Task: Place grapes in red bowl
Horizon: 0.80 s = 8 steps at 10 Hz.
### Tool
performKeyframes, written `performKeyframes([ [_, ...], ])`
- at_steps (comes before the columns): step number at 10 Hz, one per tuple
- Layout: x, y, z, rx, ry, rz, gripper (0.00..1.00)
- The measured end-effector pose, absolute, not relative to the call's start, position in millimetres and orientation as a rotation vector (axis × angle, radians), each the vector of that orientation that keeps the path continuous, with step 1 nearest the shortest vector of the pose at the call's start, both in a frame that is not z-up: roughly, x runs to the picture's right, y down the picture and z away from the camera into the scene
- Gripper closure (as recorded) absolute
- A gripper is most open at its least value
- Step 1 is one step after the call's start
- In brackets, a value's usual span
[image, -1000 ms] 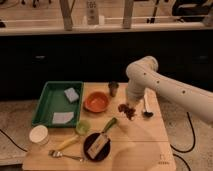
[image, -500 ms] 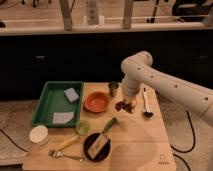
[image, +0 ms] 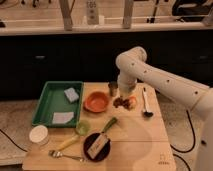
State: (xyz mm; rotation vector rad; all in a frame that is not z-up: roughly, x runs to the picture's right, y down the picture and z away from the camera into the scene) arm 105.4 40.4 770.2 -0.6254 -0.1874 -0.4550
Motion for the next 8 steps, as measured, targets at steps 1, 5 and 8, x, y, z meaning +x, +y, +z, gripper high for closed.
performKeyframes([
  [1,104.2,38.5,771.7,-0.624,-0.187,-0.467,0.99],
  [5,98.5,24.6,779.6,-0.611,-0.192,-0.52,0.99],
  [8,87.7,18.8,782.7,-0.606,-0.204,-0.562,0.99],
])
